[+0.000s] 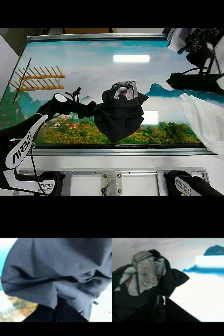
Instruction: Fold the clothes and pants, and hang the long-sleeved shirts on hangers.
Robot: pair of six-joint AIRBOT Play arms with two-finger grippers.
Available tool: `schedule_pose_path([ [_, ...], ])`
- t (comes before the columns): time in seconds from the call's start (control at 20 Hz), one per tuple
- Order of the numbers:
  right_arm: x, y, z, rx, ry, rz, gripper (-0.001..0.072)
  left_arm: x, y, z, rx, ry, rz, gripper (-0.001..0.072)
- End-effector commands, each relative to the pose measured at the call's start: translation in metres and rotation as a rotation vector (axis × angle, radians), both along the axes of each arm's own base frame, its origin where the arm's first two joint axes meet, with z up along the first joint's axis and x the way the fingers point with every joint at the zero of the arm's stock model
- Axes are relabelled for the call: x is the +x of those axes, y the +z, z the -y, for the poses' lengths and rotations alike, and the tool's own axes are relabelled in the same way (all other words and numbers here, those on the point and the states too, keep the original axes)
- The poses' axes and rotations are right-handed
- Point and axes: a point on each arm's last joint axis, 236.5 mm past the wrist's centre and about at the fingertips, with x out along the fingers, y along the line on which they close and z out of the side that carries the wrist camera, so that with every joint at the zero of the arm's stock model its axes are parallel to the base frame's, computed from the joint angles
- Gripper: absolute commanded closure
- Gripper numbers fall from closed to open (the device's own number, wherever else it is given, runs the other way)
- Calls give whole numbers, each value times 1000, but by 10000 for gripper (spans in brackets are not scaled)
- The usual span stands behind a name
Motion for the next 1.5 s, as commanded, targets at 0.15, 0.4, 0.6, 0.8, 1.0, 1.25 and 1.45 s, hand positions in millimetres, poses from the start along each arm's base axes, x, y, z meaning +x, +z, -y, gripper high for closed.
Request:
schedule_pose_path([
  [0.15,17,-173,4,70,-155,-428,3,22,52,-48,76,-14,142,694],
  [0.4,35,-225,-64,197,-97,-449,4,22,62,-56,75,7,162,694],
  [0.6,44,-223,-97,191,-55,-381,5,22,62,-56,75,9,164,694],
  [0.8,50,-209,-100,164,-12,-320,697,26,69,-59,72,6,175,694],
  [1.0,71,-67,-58,84,62,-23,698,62,199,-93,63,72,450,694],
  [1.25,4,196,-22,31,52,480,698,2,462,-109,98,140,1064,694],
  [1.45,-95,323,-22,3,23,830,698,-107,595,-97,86,190,1472,694],
])
